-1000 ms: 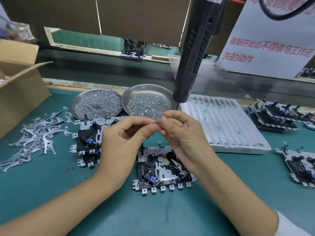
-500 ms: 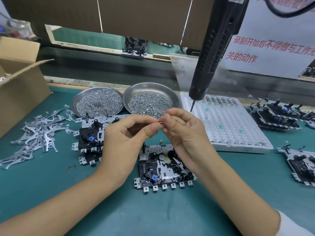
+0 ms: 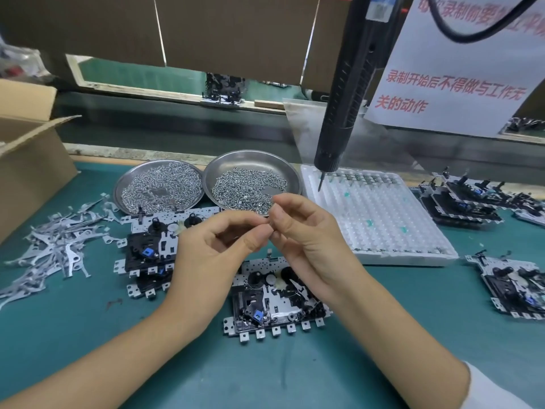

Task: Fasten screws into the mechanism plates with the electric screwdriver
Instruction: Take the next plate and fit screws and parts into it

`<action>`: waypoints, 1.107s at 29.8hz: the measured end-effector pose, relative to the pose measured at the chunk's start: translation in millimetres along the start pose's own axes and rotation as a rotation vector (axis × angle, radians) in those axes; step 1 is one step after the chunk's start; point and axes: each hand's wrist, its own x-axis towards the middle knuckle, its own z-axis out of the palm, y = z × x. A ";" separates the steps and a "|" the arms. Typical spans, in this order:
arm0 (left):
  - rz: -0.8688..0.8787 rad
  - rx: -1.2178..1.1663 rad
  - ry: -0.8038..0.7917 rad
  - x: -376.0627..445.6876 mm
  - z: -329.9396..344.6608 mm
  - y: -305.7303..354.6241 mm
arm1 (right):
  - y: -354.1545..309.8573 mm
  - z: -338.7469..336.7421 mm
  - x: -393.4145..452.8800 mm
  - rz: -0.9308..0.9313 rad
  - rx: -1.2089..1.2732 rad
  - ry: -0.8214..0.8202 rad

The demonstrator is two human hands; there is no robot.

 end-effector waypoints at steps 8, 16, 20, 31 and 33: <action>-0.020 -0.110 0.025 3.2 3.8 1.6 | 2.1 0.0 0.4 0.019 0.052 -0.052; 0.029 -0.101 -0.002 1.6 4.8 5.1 | 6.0 -0.2 0.2 0.007 0.071 -0.092; 0.027 -0.044 0.002 1.9 1.9 5.2 | 5.5 -4.8 1.3 0.011 -0.061 -0.115; -0.047 -0.082 0.043 0.4 1.3 3.0 | -103.8 -108.4 27.3 -0.009 -1.518 0.220; -0.057 -0.072 0.038 0.4 1.4 0.7 | -105.6 -126.3 42.9 -0.106 -1.605 0.438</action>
